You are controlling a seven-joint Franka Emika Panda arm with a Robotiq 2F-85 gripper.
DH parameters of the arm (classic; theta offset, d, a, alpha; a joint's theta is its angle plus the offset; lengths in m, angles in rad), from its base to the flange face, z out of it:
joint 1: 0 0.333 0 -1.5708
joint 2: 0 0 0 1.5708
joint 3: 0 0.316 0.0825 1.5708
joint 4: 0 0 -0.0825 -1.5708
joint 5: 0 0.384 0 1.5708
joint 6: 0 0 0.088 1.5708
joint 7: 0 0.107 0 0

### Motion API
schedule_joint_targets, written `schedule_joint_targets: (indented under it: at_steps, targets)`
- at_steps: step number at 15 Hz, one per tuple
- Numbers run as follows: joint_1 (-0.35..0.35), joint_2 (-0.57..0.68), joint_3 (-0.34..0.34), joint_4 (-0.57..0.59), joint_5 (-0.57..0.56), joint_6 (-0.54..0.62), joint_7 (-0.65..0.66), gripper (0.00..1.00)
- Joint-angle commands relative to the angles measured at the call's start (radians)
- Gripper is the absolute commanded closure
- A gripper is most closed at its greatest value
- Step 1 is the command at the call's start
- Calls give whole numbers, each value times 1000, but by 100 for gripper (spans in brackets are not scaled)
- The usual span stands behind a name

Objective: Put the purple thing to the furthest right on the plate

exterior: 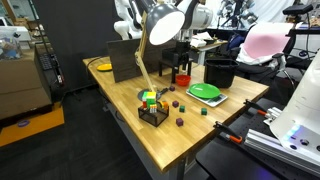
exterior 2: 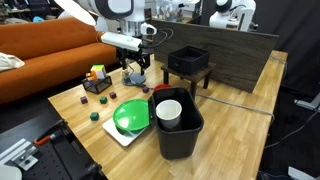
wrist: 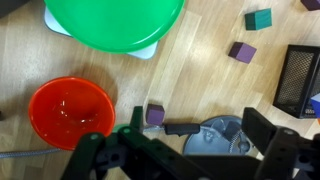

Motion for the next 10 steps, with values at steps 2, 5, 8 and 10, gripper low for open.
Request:
schedule_joint_targets:
  at_steps: [2, 5, 8, 10]
  targets:
    - [-14, 83, 11, 33, -29, 6, 44, 0]
    - [-22, 160, 13, 84, -35, 4, 54, 0]
    - [-27, 227, 10, 163, -62, -3, 62, 0]
    - [-27, 264, 10, 210, -85, -8, 70, 0]
